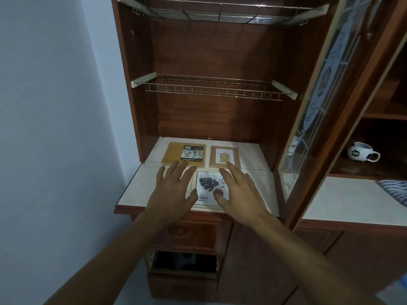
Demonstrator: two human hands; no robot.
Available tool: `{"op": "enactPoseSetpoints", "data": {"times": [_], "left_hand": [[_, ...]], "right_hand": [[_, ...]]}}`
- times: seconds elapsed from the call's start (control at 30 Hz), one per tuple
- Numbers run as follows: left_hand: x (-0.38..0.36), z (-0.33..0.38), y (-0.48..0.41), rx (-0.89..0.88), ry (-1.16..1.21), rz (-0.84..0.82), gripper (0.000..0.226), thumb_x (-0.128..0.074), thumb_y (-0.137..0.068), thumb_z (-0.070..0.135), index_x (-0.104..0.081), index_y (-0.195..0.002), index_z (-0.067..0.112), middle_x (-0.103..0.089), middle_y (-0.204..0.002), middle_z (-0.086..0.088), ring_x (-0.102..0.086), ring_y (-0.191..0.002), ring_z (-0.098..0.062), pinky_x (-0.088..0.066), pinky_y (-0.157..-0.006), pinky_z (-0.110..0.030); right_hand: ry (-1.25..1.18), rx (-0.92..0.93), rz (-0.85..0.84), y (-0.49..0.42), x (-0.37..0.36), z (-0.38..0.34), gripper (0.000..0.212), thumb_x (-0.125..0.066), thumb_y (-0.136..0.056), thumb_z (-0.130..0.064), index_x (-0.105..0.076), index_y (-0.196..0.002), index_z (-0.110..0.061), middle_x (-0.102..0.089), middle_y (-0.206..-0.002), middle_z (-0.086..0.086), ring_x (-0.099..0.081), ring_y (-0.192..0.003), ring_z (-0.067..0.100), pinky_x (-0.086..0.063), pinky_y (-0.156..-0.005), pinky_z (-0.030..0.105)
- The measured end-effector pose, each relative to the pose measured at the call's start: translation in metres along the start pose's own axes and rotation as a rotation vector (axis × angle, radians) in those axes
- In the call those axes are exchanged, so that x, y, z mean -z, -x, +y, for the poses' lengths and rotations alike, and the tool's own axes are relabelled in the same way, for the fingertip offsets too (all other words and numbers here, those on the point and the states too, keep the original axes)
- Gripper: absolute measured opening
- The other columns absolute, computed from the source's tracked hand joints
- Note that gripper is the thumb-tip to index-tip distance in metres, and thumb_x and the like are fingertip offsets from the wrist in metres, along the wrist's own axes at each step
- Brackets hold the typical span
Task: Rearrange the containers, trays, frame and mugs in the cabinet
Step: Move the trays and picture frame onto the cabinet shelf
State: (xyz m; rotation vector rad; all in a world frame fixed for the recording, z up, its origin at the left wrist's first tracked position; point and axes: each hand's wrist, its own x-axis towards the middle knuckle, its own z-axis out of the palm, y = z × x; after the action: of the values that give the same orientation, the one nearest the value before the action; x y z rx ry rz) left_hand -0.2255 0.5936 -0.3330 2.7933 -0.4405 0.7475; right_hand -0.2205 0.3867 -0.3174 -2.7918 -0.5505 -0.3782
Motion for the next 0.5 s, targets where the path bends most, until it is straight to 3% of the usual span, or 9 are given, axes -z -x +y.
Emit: {"op": "enactPoseSetpoints", "data": {"times": [0.2,0.43,0.5], "left_hand": [[-0.017,-0.017,-0.022,0.019,0.02,-0.015,0.065,-0.048,-0.084,0.05,-0.044,-0.142,0.019,-0.038,-0.152,-0.008,-0.029,-0.143,-0.032,-0.017,-0.113,-0.064],[-0.04,-0.056,-0.059,-0.055,0.034,0.027,0.061,-0.039,-0.085,0.05,-0.05,-0.134,0.015,-0.05,-0.142,-0.012,-0.043,-0.134,-0.036,-0.029,-0.105,-0.068],[-0.048,-0.068,-0.071,-0.07,0.035,0.041,0.058,-0.044,-0.084,0.048,-0.051,-0.131,0.014,-0.053,-0.139,-0.013,-0.046,-0.132,-0.037,-0.031,-0.104,-0.067]], "right_hand": [[-0.011,-0.009,-0.034,-0.03,-0.012,0.01,0.072,-0.055,-0.094,-0.042,-0.02,-0.154,-0.024,-0.007,-0.164,0.001,-0.006,-0.151,0.02,-0.008,-0.121,0.04],[0.008,-0.04,-0.027,-0.074,-0.032,0.016,0.072,-0.057,-0.094,-0.041,-0.02,-0.154,-0.024,-0.004,-0.164,0.001,-0.004,-0.151,0.021,-0.006,-0.121,0.04],[0.019,-0.059,-0.024,-0.088,-0.037,0.017,0.072,-0.057,-0.094,-0.04,-0.02,-0.154,-0.023,-0.004,-0.164,0.001,-0.003,-0.151,0.021,-0.006,-0.121,0.04]]}}
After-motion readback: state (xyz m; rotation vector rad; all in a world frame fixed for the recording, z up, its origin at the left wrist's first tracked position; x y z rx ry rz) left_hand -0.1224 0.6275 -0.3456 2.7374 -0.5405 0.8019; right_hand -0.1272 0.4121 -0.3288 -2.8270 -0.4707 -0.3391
